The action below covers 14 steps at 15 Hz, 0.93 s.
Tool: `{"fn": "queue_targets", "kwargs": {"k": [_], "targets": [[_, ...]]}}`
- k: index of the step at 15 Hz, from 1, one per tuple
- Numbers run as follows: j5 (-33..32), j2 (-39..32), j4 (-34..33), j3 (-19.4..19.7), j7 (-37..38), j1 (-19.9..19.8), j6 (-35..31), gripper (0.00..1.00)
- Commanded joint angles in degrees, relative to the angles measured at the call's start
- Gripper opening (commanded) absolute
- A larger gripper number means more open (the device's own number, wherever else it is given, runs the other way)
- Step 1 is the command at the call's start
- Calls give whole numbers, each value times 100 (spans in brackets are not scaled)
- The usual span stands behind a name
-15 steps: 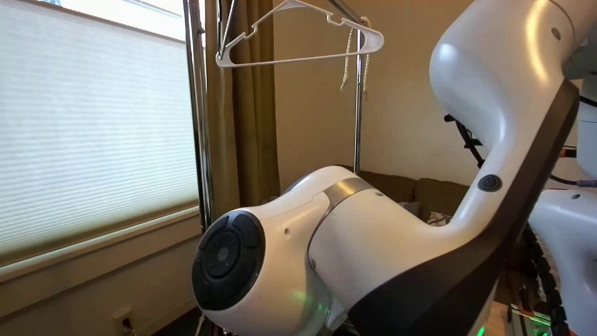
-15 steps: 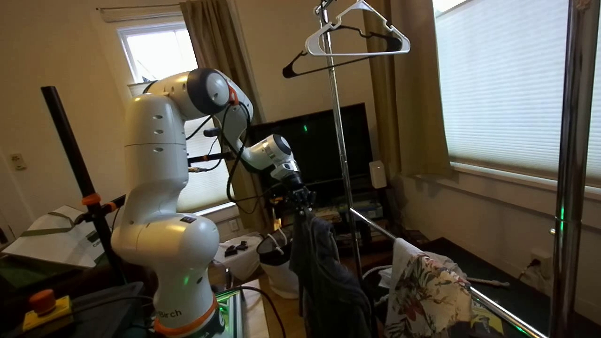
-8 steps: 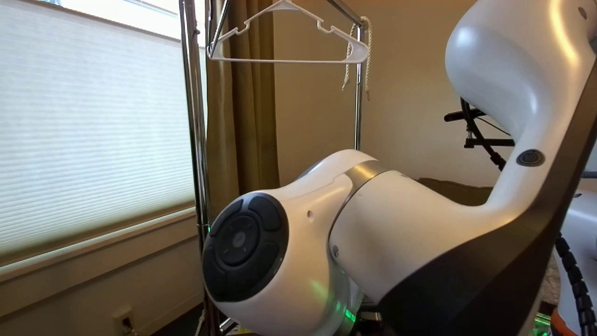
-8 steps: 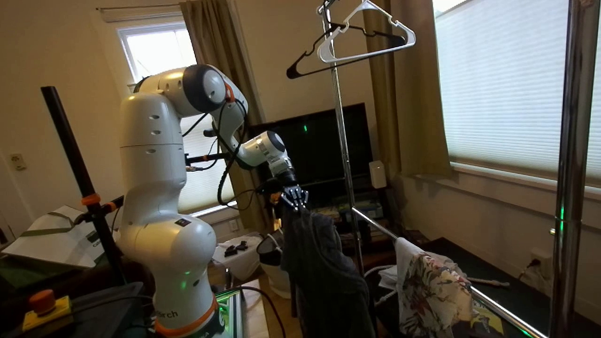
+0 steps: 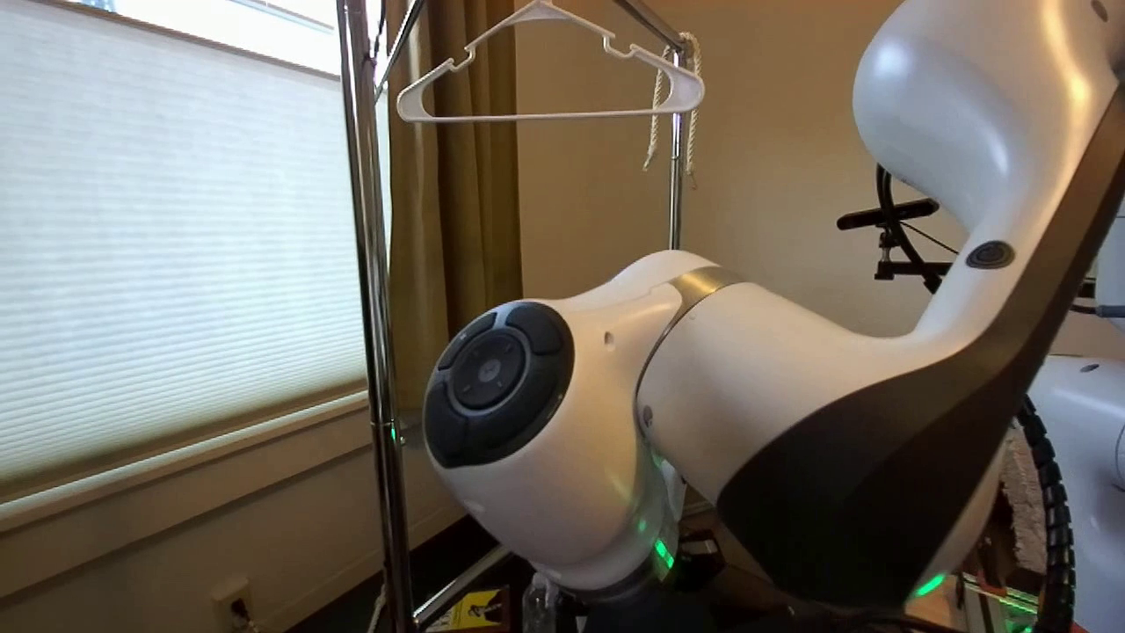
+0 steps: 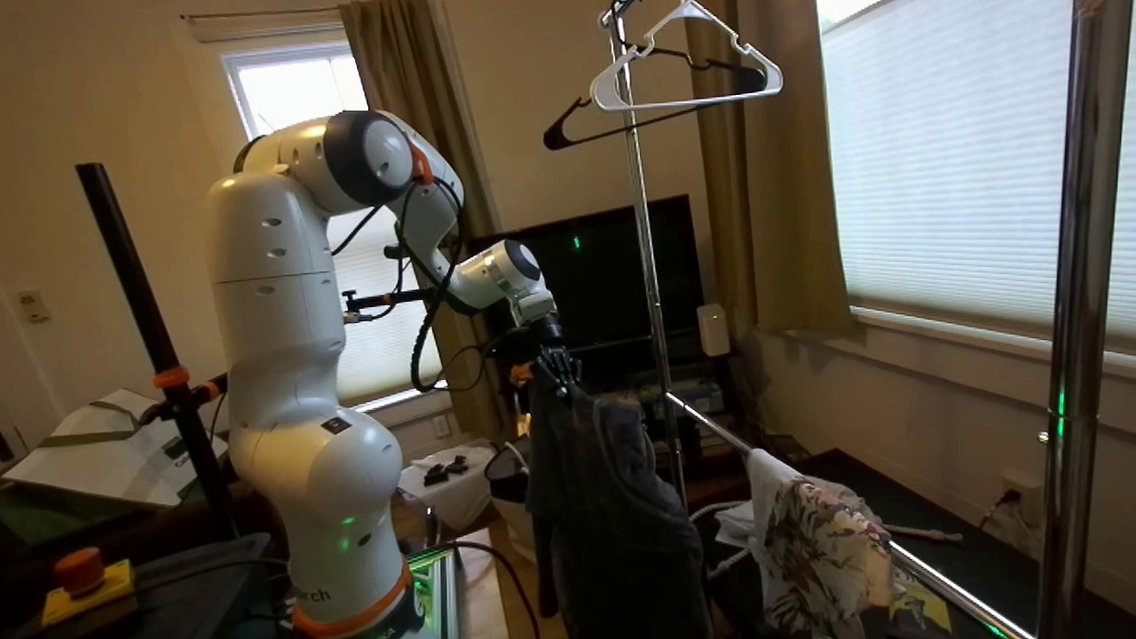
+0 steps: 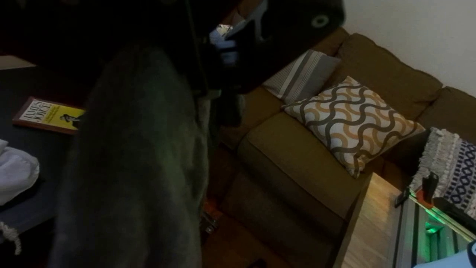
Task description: Pick up the gray robe with the coat hanger and hang it on the top rail
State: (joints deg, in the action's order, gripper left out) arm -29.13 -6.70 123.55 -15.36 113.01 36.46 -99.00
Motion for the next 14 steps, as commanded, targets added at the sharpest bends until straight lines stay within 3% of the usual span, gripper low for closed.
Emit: {"fn": "queue_targets", "kwargs": {"k": [1, 9, 11, 14], "targets": [[-158, 211, 11, -200, 691, -193, 343, 2], [-68, 1098, -199, -701, 2325, -272, 2513, 2], [-343, 1431, -104, -841, 2045, -307, 3048, 2], [-549, 1961, 130, -832, 1200, -475, 3121, 2]]}}
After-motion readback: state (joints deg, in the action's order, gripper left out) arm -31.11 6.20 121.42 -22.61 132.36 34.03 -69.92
